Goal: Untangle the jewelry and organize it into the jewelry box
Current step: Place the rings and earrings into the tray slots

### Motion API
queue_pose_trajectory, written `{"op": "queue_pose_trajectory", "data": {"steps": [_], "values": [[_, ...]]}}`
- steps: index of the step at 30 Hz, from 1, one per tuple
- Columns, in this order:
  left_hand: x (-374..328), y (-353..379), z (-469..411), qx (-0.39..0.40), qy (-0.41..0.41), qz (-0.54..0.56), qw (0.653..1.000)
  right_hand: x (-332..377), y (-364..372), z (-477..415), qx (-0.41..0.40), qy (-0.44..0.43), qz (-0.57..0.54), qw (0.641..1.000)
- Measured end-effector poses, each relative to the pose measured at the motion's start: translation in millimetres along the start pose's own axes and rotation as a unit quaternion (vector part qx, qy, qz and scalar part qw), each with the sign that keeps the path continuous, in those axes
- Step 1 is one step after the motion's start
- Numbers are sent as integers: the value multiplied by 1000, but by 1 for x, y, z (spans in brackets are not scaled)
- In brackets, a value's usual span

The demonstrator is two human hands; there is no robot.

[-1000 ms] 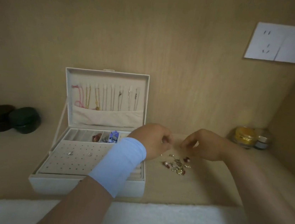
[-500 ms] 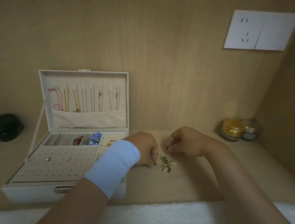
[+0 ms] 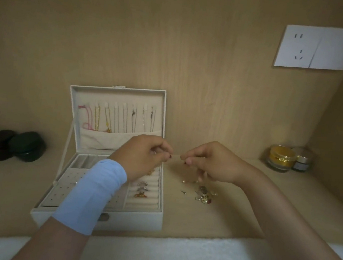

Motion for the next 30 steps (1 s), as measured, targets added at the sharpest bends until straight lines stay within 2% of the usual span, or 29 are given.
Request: {"op": "queue_pose_trajectory", "data": {"steps": [6, 15, 20, 30], "values": [[39, -47, 27, -21, -28, 36, 999, 30, 36, -8, -22, -76, -61, 995], [99, -95, 57, -81, -63, 132, 986, 80, 91, -45, 11, -84, -67, 994], [118, -96, 63, -99, -70, 152, 981, 91, 115, -63, 8, -117, 4, 993], [121, -86, 56, -118, -54, 104, 986, 73, 120, -59, 27, -95, 188, 977]]}}
Point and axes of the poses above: each hand's wrist, its own z-axis away from the middle knuckle, its own y-axis out of the palm, x = y × z, the point moved 2 cm from there along -z, towards the middle knuckle, and after that the axes turned 15 degrees about -y, right-handed, at the moved point
